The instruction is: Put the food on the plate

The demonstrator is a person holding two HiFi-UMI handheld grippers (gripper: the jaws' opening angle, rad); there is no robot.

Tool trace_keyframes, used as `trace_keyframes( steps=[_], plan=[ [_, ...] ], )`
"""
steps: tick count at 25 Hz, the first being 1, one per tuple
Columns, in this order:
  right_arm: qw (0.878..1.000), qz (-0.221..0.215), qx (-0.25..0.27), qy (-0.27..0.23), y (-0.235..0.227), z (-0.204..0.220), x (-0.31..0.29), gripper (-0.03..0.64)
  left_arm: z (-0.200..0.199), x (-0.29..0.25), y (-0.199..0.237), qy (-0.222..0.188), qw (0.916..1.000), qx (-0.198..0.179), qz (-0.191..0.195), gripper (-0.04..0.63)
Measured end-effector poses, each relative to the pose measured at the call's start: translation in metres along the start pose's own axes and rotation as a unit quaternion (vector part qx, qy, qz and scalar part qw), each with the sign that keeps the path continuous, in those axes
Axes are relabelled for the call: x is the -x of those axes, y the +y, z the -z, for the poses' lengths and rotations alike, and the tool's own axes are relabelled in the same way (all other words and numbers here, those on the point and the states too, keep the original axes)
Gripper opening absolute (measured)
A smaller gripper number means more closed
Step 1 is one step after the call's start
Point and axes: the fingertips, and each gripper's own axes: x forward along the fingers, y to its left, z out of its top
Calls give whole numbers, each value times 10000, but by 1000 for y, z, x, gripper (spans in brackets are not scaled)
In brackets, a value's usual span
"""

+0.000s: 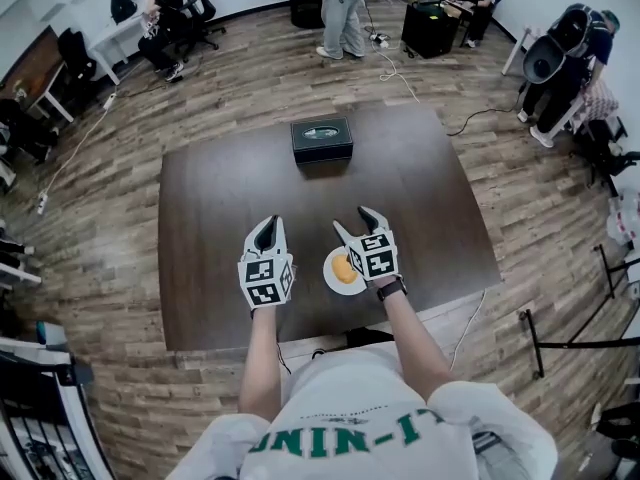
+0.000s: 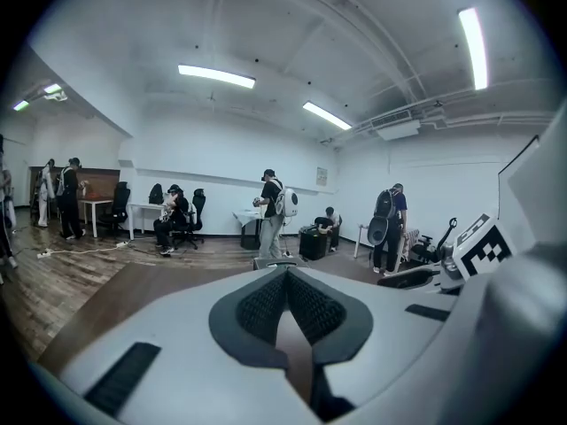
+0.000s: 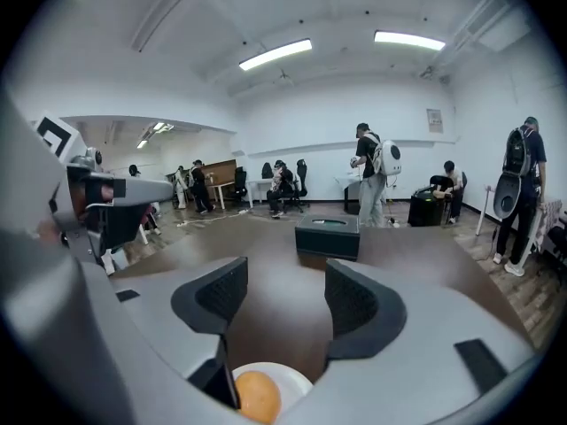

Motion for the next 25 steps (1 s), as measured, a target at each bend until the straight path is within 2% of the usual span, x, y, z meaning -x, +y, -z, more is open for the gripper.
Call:
trace_keyframes(
  steps=[10, 14, 25],
  plan=[
    [9941, 435, 123, -983, -16, -93, 46, 222, -65, 10, 8, -395, 9988, -229, -180, 6],
    [9902, 463, -31, -1315, -17, -120, 68, 201, -84, 17, 2, -572, 9975, -380, -174, 6],
    [9813, 667, 133, -1801, -16, -151, 108, 115, -107, 26, -22, -805, 9959, -410, -33, 6]
  ],
)
